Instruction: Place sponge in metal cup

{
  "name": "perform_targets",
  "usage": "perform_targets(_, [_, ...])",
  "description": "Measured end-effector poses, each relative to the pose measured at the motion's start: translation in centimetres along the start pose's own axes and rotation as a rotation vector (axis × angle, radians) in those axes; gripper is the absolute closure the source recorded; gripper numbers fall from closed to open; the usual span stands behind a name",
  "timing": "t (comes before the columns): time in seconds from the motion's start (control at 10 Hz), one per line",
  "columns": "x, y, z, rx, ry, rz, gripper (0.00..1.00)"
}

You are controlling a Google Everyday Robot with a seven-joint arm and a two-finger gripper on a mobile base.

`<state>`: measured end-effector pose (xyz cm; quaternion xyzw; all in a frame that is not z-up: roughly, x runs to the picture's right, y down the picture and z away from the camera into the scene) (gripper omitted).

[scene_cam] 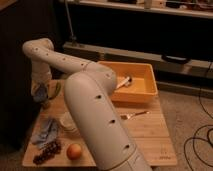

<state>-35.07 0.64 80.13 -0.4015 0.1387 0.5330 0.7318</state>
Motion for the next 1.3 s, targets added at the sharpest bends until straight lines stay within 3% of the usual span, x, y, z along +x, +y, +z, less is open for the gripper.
perform_targets(0.5, [-0.2,0.4,1.3,0.019,0.011,0.03,1.0])
perform_targets(1.0, [-0.4,-0.4,1.9,0.0,0.005,0.216,1.0])
perform_targets(1.3, [-0.2,-0.9,1.8,-0.014,-0.009,0.272,1.0])
